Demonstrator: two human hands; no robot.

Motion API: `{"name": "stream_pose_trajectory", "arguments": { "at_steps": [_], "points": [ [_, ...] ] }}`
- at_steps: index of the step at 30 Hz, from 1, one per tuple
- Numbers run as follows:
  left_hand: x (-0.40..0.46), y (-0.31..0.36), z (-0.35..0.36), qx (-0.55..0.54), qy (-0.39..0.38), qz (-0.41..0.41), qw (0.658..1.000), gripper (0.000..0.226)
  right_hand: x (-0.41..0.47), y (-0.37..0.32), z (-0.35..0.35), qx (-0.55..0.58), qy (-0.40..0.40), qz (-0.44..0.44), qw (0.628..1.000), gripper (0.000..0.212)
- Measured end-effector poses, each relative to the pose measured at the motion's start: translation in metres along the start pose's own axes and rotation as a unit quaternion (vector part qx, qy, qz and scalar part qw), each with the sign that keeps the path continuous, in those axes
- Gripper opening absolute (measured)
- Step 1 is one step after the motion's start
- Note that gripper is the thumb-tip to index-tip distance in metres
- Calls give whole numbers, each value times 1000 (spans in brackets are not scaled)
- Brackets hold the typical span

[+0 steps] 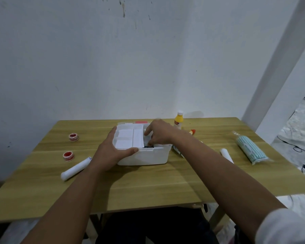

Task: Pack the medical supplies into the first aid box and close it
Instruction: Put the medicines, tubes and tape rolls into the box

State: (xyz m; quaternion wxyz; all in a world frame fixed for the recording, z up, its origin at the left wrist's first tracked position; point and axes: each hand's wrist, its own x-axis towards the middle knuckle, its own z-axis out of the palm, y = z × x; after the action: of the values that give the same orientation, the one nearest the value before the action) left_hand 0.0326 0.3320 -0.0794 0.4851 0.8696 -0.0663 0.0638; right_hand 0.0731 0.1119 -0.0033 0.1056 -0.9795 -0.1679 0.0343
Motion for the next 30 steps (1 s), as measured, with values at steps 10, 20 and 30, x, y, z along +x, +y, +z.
{"name": "stream_pose_trajectory", "arguments": {
  "at_steps": [10, 20, 30],
  "points": [
    [-7, 10, -2, -3, -6, 15, 1000, 93, -22, 12, -26, 67, 73, -8, 995, 58],
    [-10, 16, -2, -14, -16, 18, 1000, 68, -112, 188, -46, -49, 124, 375, 917, 7],
    [-3, 5, -7, -3, -11, 6, 1000, 111, -142, 263, -7, -77, 44, 478, 874, 27]
  ]
}}
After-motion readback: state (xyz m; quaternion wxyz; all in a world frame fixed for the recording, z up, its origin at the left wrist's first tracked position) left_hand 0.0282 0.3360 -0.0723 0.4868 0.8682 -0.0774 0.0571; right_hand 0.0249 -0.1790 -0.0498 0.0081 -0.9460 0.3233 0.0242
